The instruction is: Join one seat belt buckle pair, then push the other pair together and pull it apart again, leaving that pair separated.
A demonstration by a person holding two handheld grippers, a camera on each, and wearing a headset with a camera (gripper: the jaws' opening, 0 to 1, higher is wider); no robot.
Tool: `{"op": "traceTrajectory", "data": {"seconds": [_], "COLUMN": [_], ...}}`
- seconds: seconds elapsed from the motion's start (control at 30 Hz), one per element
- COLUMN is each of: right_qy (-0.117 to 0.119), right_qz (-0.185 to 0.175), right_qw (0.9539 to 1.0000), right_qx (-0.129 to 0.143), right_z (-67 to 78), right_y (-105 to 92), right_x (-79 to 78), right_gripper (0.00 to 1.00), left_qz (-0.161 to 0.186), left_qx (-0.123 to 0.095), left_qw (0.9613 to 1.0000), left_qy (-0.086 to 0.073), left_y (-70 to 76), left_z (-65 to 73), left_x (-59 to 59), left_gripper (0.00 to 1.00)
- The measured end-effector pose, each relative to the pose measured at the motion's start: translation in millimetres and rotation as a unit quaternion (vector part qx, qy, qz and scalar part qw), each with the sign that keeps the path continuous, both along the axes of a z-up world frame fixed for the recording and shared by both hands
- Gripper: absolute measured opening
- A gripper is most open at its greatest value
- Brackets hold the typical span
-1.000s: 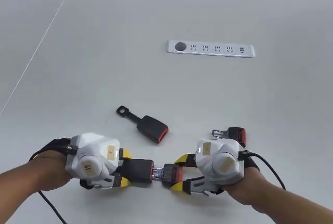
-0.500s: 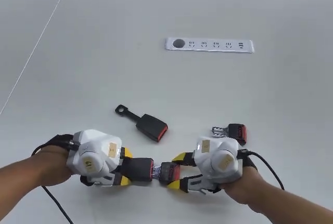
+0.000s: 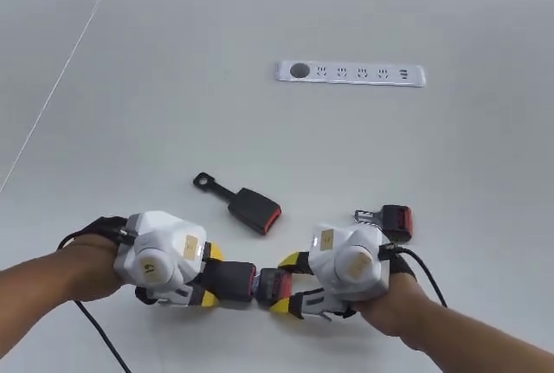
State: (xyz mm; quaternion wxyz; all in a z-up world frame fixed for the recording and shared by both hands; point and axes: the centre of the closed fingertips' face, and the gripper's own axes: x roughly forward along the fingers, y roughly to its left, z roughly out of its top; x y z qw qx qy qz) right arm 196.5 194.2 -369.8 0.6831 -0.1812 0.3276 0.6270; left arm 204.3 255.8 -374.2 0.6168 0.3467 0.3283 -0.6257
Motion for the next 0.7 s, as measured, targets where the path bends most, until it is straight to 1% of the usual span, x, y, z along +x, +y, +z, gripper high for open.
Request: {"op": "traceTrajectory", "data": {"seconds": [0.03,0.13,0.33,0.5,0.6,0.7], "right_qy": [0.003,0.003,0.002,-0.005,-0.010,-0.009], "right_qz": [-0.002,-0.003,-0.001,0.007,0.009,0.011], "right_qw": [1.0000,1.0000,1.0000,1.0000,0.9999,0.9999], "right_qx": [0.002,0.000,0.001,-0.002,-0.004,-0.005], "right_z": [-0.2,0.4,0.7,1.5,2.6,2.6], "right_y": [0.5,0.9,-0.8,-1.8,-2.6,-4.0], "right_x": [0.6,0.7,0.9,1.7,0.9,1.4], "right_gripper": [0.31,0.31,0.31,0.32,0.32,0.32], "left_qz": [0.002,-0.003,0.001,0.006,0.009,0.003], "left_qx": [-0.001,0.008,0.004,0.007,0.002,0.000], "left_qw": [1.0000,1.0000,1.0000,1.0000,1.0000,1.0000], "left_qy": [0.002,0.000,0.001,0.000,0.000,-0.001], "left_y": [-0.4,-1.9,-2.2,-1.9,-1.6,-2.0], "left_z": [-0.3,0.3,1.3,1.3,2.0,2.4], "left_x": [-0.3,0.2,0.5,0.3,0.3,0.0], "left_gripper": [0.32,0.32,0.33,0.33,0.33,0.33]}}
